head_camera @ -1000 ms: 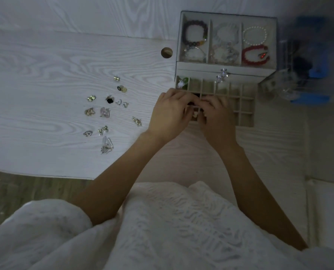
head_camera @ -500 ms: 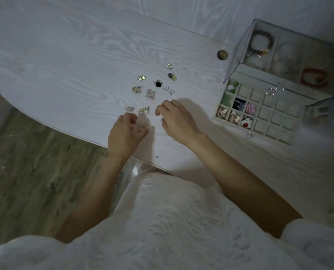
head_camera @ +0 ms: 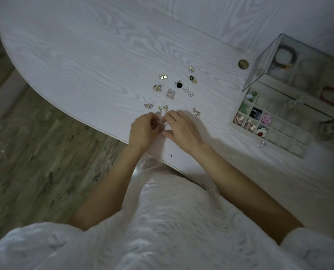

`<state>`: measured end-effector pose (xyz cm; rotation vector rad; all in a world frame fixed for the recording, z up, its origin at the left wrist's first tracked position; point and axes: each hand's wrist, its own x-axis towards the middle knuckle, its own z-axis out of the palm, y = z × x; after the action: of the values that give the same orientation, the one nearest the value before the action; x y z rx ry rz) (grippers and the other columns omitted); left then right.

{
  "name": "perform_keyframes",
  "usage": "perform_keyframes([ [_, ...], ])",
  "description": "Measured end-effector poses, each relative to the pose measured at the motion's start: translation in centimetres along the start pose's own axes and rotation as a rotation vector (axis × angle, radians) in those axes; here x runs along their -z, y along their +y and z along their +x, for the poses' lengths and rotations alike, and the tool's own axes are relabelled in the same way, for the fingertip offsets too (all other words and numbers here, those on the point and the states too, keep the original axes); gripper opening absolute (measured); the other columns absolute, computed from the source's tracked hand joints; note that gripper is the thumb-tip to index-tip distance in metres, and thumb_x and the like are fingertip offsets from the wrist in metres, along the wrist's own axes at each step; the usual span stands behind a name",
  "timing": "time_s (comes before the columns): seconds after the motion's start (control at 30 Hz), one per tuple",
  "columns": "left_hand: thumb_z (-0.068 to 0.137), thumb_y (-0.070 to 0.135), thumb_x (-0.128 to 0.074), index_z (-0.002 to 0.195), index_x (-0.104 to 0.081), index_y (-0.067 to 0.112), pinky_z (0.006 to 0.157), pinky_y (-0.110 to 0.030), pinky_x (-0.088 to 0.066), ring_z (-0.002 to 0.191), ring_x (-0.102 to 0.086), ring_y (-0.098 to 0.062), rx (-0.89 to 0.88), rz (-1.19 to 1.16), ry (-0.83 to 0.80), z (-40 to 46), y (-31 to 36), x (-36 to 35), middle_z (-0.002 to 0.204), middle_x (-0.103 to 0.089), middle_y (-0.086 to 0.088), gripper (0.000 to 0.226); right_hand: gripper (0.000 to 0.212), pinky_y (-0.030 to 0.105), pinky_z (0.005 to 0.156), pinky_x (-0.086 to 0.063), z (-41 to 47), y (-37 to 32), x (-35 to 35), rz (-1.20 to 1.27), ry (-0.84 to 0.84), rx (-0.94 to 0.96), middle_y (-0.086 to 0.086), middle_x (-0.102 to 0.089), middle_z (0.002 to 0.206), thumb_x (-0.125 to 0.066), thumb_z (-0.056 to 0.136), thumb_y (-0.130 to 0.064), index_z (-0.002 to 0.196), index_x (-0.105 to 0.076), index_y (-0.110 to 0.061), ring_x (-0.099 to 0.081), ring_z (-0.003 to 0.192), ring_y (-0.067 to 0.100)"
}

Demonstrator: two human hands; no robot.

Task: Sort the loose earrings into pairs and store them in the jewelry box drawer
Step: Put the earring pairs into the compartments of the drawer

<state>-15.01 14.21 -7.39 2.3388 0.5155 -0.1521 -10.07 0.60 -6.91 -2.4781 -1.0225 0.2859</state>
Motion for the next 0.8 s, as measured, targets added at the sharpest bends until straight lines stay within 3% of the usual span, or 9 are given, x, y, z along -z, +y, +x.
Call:
perform_keyframes([
  [0.2,0.081,0.017,-0.066,0.092,-0.065,0.013,0.07,-0.03,-0.046,0.081,-0.061,-0.02,-0.027,0.018,-0.051,0.4,-0.3,0.5,0.09,-0.068,-0.005,0.012,0.011,0.033,0.047,-0.047,-0.8,1.0,-0.6,-0.06,0.093,-0.095,0.011,-0.06,0.08,-0.068,0.082,-0.01,0.08,-0.059,-0.004,-0.057,0.073,0.027],
  [0.3,0.084,0.022,-0.063,0.093,-0.065,0.014,0.068,-0.024,-0.036,0.079,-0.055,-0.016,-0.057,0.069,-0.049,0.3,-0.1,0.3,0.091,-0.063,-0.004,0.012,0.009,0.032,0.048,-0.041,-1.6,1.9,-0.1,-0.125,0.08,-0.175,0.015,-0.058,0.085,-0.059,0.088,-0.01,0.085,-0.057,-0.002,-0.056,0.071,0.029],
  [0.43,0.084,0.021,-0.062,0.098,-0.063,0.012,0.071,-0.028,-0.042,0.085,-0.058,-0.022,-0.098,0.078,-0.051,0.3,0.5,-0.3,0.095,-0.063,-0.006,0.017,0.005,0.031,0.049,-0.033,-2.6,2.6,0.3,-0.184,0.028,-0.272,0.015,-0.059,0.085,-0.051,0.09,-0.007,0.091,-0.053,-0.003,-0.058,0.067,0.031],
  [0.6,0.083,0.017,-0.059,0.096,-0.064,0.01,0.069,-0.033,-0.045,0.084,-0.057,-0.027,-0.138,0.1,-0.012,0.3,0.6,-0.3,0.094,-0.06,-0.01,0.015,0.019,0.031,0.05,-0.041,-3.5,3.1,0.6,-0.135,0.051,-0.302,0.014,-0.061,0.094,-0.052,0.084,0.001,0.101,-0.057,-0.004,-0.059,0.07,0.033],
  [0.8,0.078,0.017,-0.064,0.117,-0.058,0.01,0.077,-0.03,-0.044,0.096,-0.058,-0.029,-0.143,0.119,-0.064,0.0,0.6,-0.2,0.116,-0.054,-0.013,0.039,0.024,0.028,0.058,-0.04,-3.8,3.2,1.0,-0.047,0.073,-0.318,0.015,-0.057,0.11,-0.053,0.09,-0.011,0.113,-0.057,-0.005,-0.061,0.077,0.031],
])
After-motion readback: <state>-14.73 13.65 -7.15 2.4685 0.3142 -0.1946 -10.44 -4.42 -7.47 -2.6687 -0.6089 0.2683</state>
